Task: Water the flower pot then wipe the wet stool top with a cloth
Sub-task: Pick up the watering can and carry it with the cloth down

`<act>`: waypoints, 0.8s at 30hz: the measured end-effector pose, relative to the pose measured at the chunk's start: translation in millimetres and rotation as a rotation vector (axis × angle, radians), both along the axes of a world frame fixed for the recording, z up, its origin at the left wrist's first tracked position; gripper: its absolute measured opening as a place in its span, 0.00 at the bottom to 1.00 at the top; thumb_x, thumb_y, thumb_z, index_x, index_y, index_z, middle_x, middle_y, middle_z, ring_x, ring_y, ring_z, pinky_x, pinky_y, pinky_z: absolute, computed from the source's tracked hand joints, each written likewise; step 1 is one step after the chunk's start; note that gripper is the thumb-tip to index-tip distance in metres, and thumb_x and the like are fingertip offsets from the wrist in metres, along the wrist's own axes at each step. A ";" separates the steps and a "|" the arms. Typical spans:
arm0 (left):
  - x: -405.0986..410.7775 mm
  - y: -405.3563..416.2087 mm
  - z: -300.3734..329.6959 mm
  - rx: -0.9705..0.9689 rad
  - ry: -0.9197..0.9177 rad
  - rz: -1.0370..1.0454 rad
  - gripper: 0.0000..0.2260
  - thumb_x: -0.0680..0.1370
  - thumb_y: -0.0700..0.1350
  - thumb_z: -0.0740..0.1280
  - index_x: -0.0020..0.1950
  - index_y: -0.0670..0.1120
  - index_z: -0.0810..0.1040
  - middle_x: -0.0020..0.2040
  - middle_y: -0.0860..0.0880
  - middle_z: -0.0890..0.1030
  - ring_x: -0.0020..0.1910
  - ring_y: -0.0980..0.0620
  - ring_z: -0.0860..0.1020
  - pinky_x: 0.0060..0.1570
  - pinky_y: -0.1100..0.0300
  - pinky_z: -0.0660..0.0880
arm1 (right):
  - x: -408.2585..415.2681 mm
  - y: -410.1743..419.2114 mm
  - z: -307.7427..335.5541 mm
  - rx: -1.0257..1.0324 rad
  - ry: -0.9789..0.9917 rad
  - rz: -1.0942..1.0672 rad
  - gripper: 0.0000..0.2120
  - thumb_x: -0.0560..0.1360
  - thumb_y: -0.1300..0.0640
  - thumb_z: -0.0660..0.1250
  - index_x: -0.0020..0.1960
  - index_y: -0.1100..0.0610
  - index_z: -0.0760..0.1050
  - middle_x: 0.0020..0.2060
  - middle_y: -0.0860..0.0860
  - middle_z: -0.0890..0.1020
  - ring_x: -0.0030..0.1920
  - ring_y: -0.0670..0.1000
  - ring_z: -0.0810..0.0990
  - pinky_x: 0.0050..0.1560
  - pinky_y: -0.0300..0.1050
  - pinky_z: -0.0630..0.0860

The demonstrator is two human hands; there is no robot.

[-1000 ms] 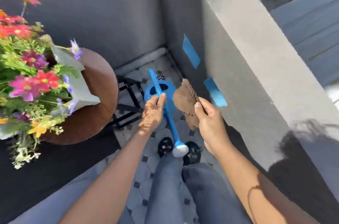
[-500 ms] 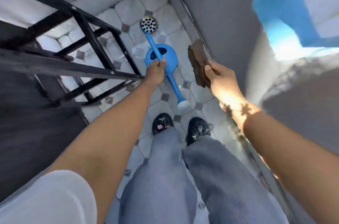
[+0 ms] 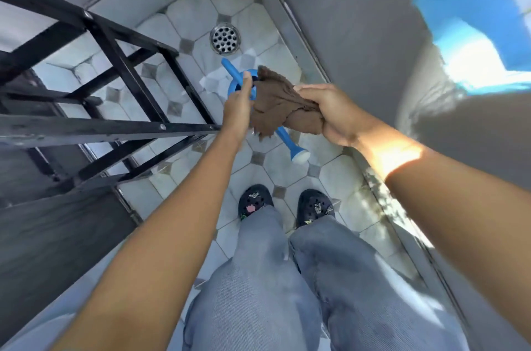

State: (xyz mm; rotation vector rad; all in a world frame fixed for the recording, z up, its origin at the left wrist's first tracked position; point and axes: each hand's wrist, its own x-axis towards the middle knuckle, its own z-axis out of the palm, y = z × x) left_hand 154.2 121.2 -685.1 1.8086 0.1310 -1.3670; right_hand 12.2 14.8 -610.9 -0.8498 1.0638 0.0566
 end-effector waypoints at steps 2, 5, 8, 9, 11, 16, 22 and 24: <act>-1.1 6.7 20.2 -0.271 0.351 0.032 0.37 0.72 0.73 0.52 0.63 0.47 0.79 0.60 0.44 0.82 0.58 0.46 0.79 0.50 0.54 0.77 | 9.9 -6.8 -0.8 -0.015 -0.013 0.048 0.11 0.79 0.57 0.64 0.49 0.63 0.82 0.42 0.58 0.85 0.42 0.56 0.84 0.49 0.50 0.81; -1.7 22.7 28.6 -0.320 0.356 -0.025 0.30 0.73 0.67 0.61 0.61 0.45 0.78 0.53 0.46 0.84 0.48 0.49 0.81 0.38 0.61 0.76 | 24.0 -15.2 -13.4 -0.110 0.035 0.151 0.13 0.76 0.50 0.68 0.51 0.59 0.82 0.45 0.57 0.86 0.44 0.54 0.85 0.50 0.49 0.81; 3.2 29.5 11.4 -0.179 0.062 0.049 0.15 0.71 0.49 0.74 0.53 0.44 0.79 0.38 0.49 0.83 0.31 0.51 0.77 0.28 0.63 0.68 | 34.8 -21.4 -29.5 -0.141 0.083 0.238 0.18 0.72 0.53 0.74 0.60 0.56 0.78 0.54 0.55 0.84 0.47 0.50 0.84 0.49 0.46 0.82; 6.6 29.9 4.1 -0.157 0.022 0.111 0.10 0.72 0.47 0.73 0.51 0.46 0.79 0.38 0.49 0.83 0.30 0.51 0.76 0.27 0.63 0.67 | 40.4 -22.8 -33.9 -0.131 0.071 0.241 0.22 0.71 0.58 0.75 0.63 0.56 0.75 0.55 0.55 0.83 0.48 0.49 0.84 0.46 0.44 0.82; 11.3 27.4 -6.4 -0.171 -0.008 0.207 0.05 0.74 0.45 0.71 0.48 0.48 0.79 0.40 0.47 0.83 0.30 0.50 0.76 0.27 0.62 0.69 | 57.3 -23.9 -42.8 -0.188 0.064 0.236 0.27 0.70 0.67 0.73 0.67 0.58 0.71 0.51 0.53 0.81 0.46 0.49 0.83 0.41 0.41 0.82; 14.8 18.7 -36.4 -0.015 -0.181 0.203 0.21 0.72 0.47 0.73 0.61 0.40 0.72 0.52 0.45 0.81 0.47 0.48 0.80 0.46 0.52 0.81 | 97.5 -18.6 -79.5 -0.623 0.263 0.360 0.32 0.69 0.65 0.74 0.70 0.56 0.68 0.56 0.53 0.75 0.56 0.50 0.76 0.60 0.45 0.76; 14.6 25.4 -33.0 0.020 -0.704 -0.171 0.27 0.75 0.47 0.68 0.73 0.45 0.65 0.68 0.46 0.71 0.65 0.47 0.72 0.65 0.55 0.70 | 81.7 1.5 -99.6 -0.772 0.307 0.593 0.17 0.76 0.65 0.65 0.64 0.58 0.77 0.61 0.54 0.79 0.61 0.51 0.77 0.63 0.36 0.70; 8.4 24.7 -32.5 -0.039 -0.689 -0.300 0.21 0.78 0.44 0.63 0.71 0.44 0.68 0.68 0.45 0.73 0.64 0.47 0.73 0.65 0.55 0.69 | 77.1 7.0 -100.7 -0.732 0.275 0.639 0.16 0.76 0.65 0.65 0.63 0.58 0.78 0.60 0.55 0.80 0.60 0.52 0.79 0.64 0.38 0.71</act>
